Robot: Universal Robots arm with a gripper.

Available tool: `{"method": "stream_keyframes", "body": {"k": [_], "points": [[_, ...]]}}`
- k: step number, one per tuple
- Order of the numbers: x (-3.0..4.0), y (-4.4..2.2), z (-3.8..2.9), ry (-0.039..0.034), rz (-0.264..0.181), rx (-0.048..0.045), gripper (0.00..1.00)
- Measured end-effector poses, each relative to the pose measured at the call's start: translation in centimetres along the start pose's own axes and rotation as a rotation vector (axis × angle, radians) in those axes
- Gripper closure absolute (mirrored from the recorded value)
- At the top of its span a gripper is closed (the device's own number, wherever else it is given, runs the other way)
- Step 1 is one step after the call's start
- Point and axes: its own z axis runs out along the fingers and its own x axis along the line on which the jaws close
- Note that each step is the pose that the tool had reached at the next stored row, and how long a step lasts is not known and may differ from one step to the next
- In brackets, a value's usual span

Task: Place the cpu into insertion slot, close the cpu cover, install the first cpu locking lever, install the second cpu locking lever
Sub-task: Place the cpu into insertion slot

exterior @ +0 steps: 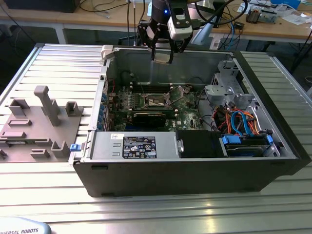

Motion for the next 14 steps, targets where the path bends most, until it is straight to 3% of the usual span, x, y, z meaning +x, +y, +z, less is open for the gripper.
{"method": "stream_keyframes", "body": {"k": [14], "points": [[0.00,0.00,0.00,-0.0006,0.007,-0.0002,0.46]]}}
